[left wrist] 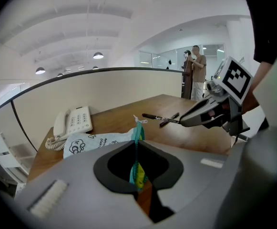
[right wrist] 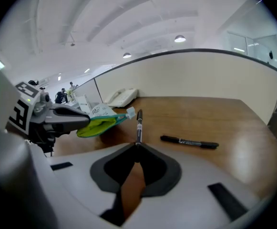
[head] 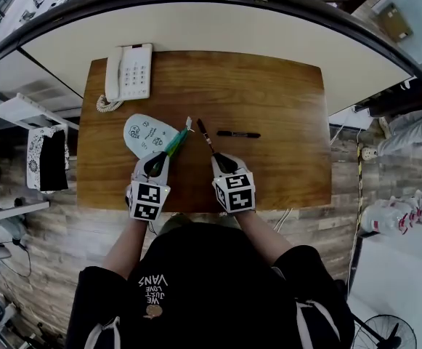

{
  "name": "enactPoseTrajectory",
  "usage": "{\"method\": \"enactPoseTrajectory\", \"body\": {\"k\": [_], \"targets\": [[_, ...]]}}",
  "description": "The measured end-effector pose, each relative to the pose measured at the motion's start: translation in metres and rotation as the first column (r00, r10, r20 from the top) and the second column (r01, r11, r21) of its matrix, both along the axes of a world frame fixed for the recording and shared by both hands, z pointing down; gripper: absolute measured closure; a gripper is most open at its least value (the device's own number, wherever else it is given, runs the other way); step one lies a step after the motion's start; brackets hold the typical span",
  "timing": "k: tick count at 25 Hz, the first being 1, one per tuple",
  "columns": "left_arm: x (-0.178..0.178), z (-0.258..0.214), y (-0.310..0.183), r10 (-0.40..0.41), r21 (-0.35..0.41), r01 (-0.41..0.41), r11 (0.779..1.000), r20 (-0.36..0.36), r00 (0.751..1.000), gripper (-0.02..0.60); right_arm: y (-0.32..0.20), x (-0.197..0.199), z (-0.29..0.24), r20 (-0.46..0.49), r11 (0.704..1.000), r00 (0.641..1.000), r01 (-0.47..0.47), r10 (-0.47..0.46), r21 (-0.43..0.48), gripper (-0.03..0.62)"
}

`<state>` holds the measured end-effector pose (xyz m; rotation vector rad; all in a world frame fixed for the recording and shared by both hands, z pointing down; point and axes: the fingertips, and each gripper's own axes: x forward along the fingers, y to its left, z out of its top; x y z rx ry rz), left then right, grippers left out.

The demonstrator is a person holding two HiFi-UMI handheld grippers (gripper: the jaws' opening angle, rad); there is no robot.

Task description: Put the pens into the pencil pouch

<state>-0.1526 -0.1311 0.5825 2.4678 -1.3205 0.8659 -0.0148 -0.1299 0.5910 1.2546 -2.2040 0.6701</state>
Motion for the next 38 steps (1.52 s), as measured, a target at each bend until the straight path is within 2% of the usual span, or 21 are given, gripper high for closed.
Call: {"method": "enactPoseTrajectory", "body": {"k": [8,18,24,31,38], "targets": [[0.014,-0.006,-0.009,-0.013,0.016,0.014,1.0,-0.01,1.0,0.552,0.032,-0.006,-0.012,0.025,0.995,0.995,0.095,-0.095,-0.001,0.551],[0.026,-0.015,-0.01,0.005,0.046,-0.004,0.999,-0.026,1.0,0.552,0.048,-0.024,-0.015,0.017,0.982,0.982,0.188,-0.188,-0.002,0.551],[0.034,-0.014,0.003,0.067,0.05,-0.066,0.997,-0.029,0.997,0.552,0.042,-0.039,-0.015,0.015,0.97,0.97,0.243,-0.243,-0.02,0.551],[0.044,-0.011,0.02,0.132,0.037,-0.13,0.991,-0.052,0.99,0.552,0.021,-0.053,-0.025,0.006,0.961,0.961,0.277,-0.278,0.005,0.551],[0.055,-0.025,0.029,0.195,0.082,-0.187,0.979,-0.106,0.975,0.552,0.003,-0.067,-0.028,0.016,0.94,0.94,0.341,-0.34,-0.016,0.551]]}}
